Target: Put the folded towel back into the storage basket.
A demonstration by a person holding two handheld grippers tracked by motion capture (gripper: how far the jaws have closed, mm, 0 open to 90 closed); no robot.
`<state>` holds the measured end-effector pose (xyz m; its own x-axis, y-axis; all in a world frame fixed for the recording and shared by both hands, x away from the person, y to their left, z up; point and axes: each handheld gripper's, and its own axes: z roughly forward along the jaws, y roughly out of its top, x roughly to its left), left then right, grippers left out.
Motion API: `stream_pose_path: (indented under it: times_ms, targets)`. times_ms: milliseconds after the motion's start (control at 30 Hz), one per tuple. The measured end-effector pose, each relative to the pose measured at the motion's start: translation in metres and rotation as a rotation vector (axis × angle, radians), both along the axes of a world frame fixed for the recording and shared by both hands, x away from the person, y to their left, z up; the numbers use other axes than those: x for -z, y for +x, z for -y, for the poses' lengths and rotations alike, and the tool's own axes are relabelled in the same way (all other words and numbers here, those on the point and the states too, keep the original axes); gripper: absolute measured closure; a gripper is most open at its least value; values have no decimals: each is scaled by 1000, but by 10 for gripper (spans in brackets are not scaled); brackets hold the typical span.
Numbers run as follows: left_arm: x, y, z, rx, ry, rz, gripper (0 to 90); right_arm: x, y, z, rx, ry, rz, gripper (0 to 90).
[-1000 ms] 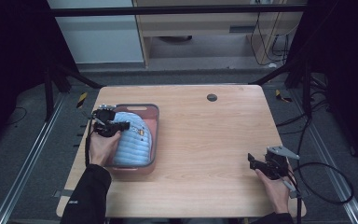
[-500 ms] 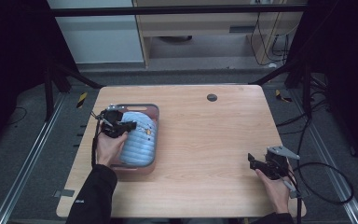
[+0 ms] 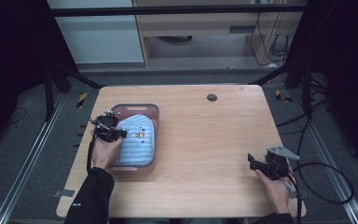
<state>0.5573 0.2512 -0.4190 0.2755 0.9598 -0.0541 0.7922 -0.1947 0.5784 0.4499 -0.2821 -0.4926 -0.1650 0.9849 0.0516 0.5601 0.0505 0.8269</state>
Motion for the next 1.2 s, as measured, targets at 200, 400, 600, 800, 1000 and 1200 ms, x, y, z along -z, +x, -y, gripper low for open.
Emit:
stream_pose_path:
  times_ms: [200,400,600,800,1000,1200]
  targets:
    - [4,-1,-3,-32,22,-48,783,-1,-1,1,0,7,8,203]
    - [10,0,-8,-83,63,-116,773,0,-1,0,-4,-1,9,202]
    - [15,1,-12,-91,58,-100,693,-1,0,0,-2,2,10,202]
    - [11,-3,-15,-77,5,-52,690,-1,-1,0,0,2,13,200]
    - [-5,-17,-17,-30,-43,71,599,-2,-1,0,2,2,17,201]
    - [-16,-28,-14,-13,-34,201,507,-2,-2,-1,2,5,18,201]
